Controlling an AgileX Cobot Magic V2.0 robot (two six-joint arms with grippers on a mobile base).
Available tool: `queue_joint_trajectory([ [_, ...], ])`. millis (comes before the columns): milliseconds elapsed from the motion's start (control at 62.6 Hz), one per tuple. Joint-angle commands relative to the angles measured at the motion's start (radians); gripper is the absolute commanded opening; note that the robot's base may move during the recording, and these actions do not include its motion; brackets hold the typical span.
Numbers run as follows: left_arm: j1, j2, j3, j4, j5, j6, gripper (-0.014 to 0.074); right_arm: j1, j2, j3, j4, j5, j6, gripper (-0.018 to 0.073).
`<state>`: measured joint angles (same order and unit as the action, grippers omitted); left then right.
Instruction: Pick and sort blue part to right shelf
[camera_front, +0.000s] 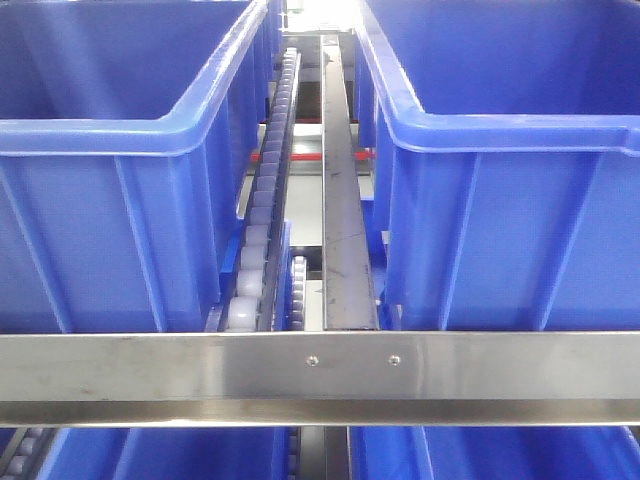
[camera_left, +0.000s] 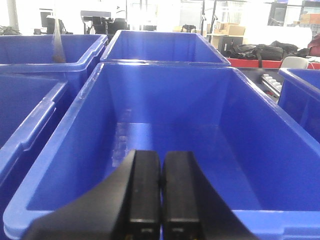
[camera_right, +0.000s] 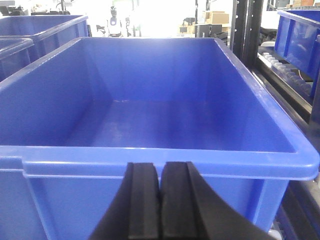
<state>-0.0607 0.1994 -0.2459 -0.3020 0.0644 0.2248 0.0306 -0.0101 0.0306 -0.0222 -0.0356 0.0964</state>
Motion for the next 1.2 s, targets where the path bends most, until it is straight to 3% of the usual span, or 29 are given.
queue_joint_trajectory([
  [0, 0.003, 0.008, -0.014, -0.002, -0.08, 0.0, 0.0135, -0.006, -0.022, -0.021, -0.01, -0.095, -0.001, 0.0028],
  [32, 0.003, 0.008, -0.006, 0.015, -0.08, 0.0, 0.0135, -0.006, -0.022, -0.021, -0.01, -0.095, -0.001, 0.0028],
  [144, 0.012, -0.012, 0.06, 0.195, -0.146, -0.006, 0.0135, -0.006, -0.022, -0.021, -0.01, -0.095, -0.001, 0.0028],
  [192, 0.019, -0.032, 0.095, 0.206, -0.16, -0.058, 0.0135, -0.006, -0.022, -0.021, -0.01, -0.095, -0.001, 0.0028],
  [304, 0.036, -0.092, 0.173, 0.331, -0.187, -0.235, 0.0136, -0.006, -0.022, -0.021, -0.01, -0.095, -0.001, 0.0028],
  [496, 0.033, -0.195, 0.275, 0.314, -0.187, -0.248, 0.0136, -0.006, -0.022, -0.021, -0.01, -0.094, -0.001, 0.0028],
  [560, 0.033, -0.231, 0.278, 0.302, -0.13, -0.246, 0.0135, -0.006, -0.022, -0.021, -0.01, -0.094, -0.001, 0.0028],
  [687, 0.033, -0.228, 0.278, 0.302, -0.134, -0.238, 0.0136, -0.006, -0.022, -0.021, -0.01, -0.093, -0.001, 0.0028],
  [815, 0.033, -0.228, 0.278, 0.237, -0.141, -0.225, 0.0135, -0.006, -0.022, -0.021, -0.01, -0.093, -0.001, 0.0028],
  [1183, 0.033, -0.228, 0.278, 0.242, -0.141, -0.225, 0.0135, -0.006, -0.022, -0.021, -0.01, -0.093, -0.001, 0.0028],
])
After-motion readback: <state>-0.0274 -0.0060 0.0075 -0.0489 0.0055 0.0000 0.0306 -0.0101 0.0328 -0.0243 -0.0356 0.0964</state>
